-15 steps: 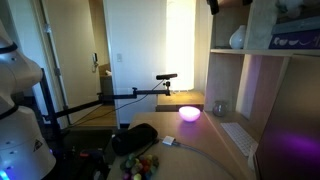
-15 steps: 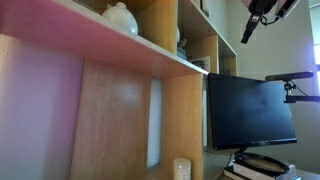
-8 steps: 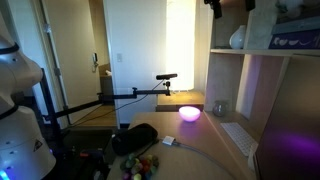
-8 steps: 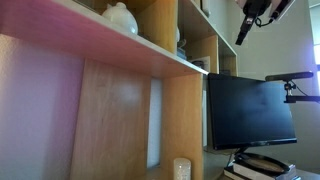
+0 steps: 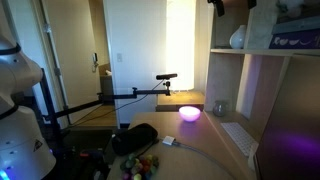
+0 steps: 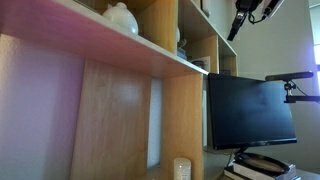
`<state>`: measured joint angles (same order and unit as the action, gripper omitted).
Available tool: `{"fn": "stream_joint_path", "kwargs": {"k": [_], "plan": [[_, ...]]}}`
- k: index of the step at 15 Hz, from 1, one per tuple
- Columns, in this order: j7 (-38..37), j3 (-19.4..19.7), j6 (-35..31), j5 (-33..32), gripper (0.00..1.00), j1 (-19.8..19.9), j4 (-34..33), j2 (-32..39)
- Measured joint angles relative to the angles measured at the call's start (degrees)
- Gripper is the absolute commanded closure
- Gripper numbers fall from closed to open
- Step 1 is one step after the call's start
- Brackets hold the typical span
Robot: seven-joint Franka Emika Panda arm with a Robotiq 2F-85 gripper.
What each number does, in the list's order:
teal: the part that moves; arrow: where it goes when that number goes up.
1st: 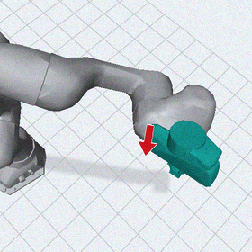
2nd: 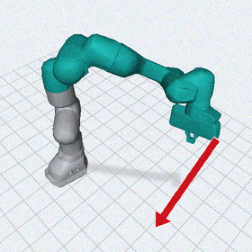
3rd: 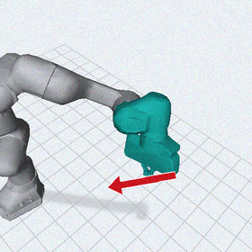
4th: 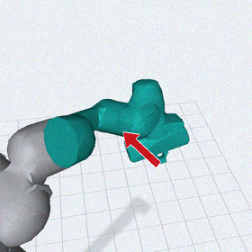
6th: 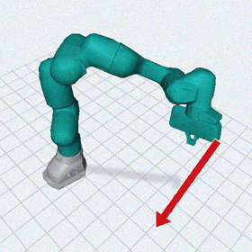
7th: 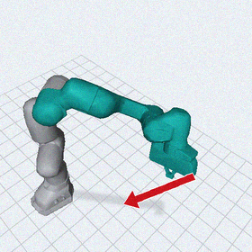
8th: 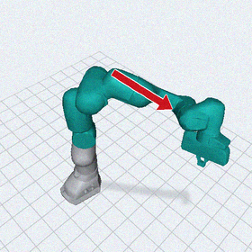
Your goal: Pick up the white object from the second shelf from the right and place it on the table
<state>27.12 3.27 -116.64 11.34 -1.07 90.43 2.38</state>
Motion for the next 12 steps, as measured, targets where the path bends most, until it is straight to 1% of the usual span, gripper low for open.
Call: {"fn": "stream_joint_path", "kwargs": {"k": [7, 12], "plan": [[-2.6, -0.2, 0.0, -0.1, 0.00, 0.1, -4.0, 3.7], [-2.8, -1.1, 0.0, -0.2, 0.00, 0.6, -6.2, 5.6]]}}
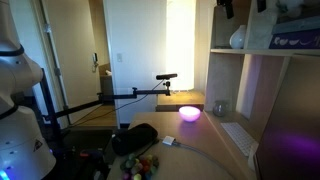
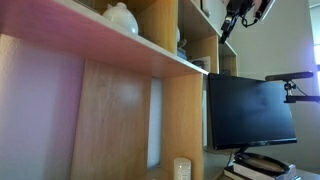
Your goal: Pick up the white object from the second shelf from the right and place it on the table
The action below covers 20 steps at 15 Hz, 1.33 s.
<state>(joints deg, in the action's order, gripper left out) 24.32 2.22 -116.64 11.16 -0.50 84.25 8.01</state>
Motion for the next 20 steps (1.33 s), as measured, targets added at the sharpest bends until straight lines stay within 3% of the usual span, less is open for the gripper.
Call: {"fn": "stream_joint_path", "kwargs": {"k": [12, 20], "plan": [[0.1, -0.3, -0.4, 0.3, 0.00, 0.8, 0.2, 0.6], [3.6, -2.2, -15.0, 2.3, 0.00, 1.5, 2.5, 2.5]]}}
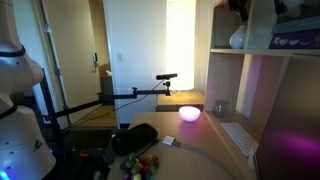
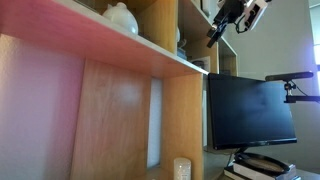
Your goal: Pick up the white object from the second shelf from the right and place it on the table
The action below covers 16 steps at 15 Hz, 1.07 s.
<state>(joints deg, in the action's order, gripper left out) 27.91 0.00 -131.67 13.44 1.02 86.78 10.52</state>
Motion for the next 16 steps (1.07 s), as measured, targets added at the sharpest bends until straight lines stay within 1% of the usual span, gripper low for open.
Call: {"fn": "stream_joint_path", "kwargs": {"k": [4, 8, 12, 16], "plan": [[4.9, -2.0, -8.2, 2.8, 0.00, 0.4, 2.0, 0.2], [9.0, -3.7, -14.1, 6.8, 0.00, 1.0, 3.7, 0.3], [10.1, -4.2, -18.8, 10.2, 0.00, 1.3, 4.6, 0.7], [10.1, -4.3, -24.7, 11.9, 0.00, 1.3, 5.5, 1.1]]}}
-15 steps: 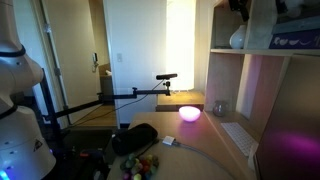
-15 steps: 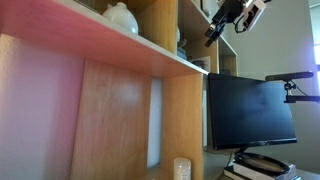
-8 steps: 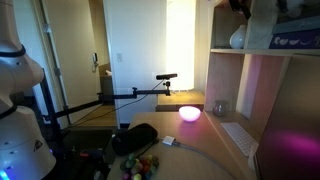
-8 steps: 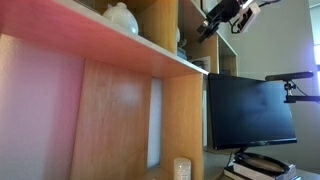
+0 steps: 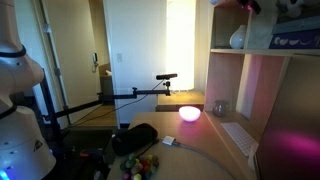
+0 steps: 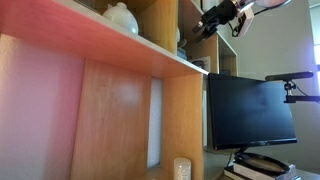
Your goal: Pick up the white object from the second shelf from the right and place it on the table
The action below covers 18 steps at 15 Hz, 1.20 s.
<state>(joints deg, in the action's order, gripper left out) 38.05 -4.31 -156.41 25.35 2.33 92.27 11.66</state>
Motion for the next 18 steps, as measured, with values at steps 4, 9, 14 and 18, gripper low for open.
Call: {"fn": "stream_joint_path", "kwargs": {"k": [4, 9, 14, 18], "plan": [[0.0, -0.4, -1.7, 0.2, 0.00, 0.0, 0.5, 0.1], [0.0, -0.6, -1.8, 0.2, 0.00, 0.0, 0.5, 0.1], [0.0, -0.6, -1.8, 0.2, 0.00, 0.0, 0.6, 0.1], [0.0, -0.6, -1.8, 0.2, 0.00, 0.0, 0.6, 0.1]]}}
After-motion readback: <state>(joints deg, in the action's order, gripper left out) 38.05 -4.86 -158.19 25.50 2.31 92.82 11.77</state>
